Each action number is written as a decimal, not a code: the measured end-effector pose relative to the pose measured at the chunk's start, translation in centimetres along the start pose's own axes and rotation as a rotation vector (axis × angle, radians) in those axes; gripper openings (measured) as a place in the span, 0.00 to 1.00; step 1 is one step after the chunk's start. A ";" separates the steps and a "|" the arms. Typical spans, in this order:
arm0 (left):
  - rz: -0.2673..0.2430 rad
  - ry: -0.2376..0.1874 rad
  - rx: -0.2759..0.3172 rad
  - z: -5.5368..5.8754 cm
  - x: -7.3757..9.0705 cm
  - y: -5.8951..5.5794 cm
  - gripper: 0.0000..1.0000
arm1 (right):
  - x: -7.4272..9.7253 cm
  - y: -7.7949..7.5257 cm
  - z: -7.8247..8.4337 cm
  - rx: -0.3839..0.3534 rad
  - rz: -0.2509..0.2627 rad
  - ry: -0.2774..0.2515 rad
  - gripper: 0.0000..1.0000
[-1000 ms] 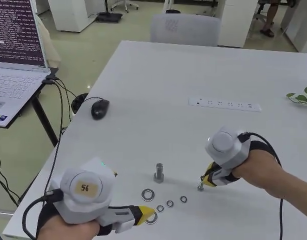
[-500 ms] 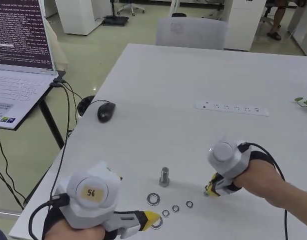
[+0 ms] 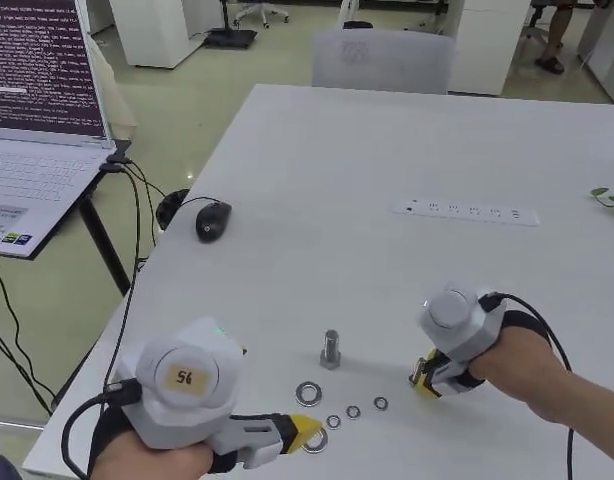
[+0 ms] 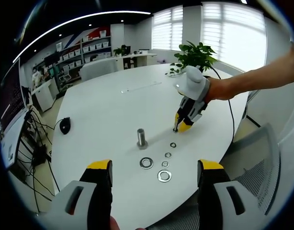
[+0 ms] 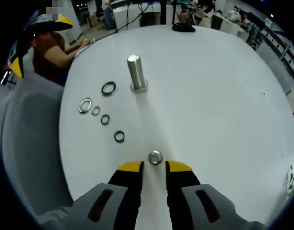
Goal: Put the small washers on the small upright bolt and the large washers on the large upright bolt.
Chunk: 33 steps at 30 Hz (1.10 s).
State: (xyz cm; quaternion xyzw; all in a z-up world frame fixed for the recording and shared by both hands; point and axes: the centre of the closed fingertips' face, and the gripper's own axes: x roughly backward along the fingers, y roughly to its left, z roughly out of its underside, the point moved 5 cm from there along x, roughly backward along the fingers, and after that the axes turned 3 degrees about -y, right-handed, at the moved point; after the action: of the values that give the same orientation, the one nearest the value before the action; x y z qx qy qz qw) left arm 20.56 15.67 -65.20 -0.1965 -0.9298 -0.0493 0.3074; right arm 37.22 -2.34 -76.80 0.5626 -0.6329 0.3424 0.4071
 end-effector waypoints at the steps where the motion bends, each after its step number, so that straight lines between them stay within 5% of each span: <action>1: 0.000 0.000 0.000 0.0 0.0 0.0 0.72 | 0.1 0.0 0.2 -0.004 0.001 0.001 0.20; 7: 0.001 -0.002 0.003 0.0 0.0 -0.1 0.72 | 0.9 0.6 2.5 -0.048 0.001 0.011 0.19; 9: 0.002 -0.001 0.003 0.0 -0.1 -0.2 0.72 | 0.9 1.7 3.4 -0.054 -0.060 0.035 0.18; 13: 0.007 -0.001 0.004 0.0 -0.1 -0.5 0.72 | 0.7 3.5 3.7 -0.006 -0.078 0.031 0.17; 16: 0.011 0.001 0.005 0.0 -0.2 -0.8 0.72 | 0.3 4.8 2.7 0.061 -0.091 -0.002 0.18; 21: 0.005 -0.005 0.004 -0.1 0.0 -1.1 0.72 | -0.6 5.3 1.1 0.070 -0.075 -0.037 0.18; 33: -0.023 -0.014 0.024 -0.1 0.5 -1.0 0.72 | -2.6 5.2 -2.6 0.127 -0.047 -0.087 0.18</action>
State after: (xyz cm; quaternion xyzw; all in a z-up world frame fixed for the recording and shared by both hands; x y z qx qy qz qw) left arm 19.81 14.89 -64.78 -0.1826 -0.9346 -0.0405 0.3025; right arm 32.46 1.84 -77.88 0.6165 -0.6136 0.3473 0.3505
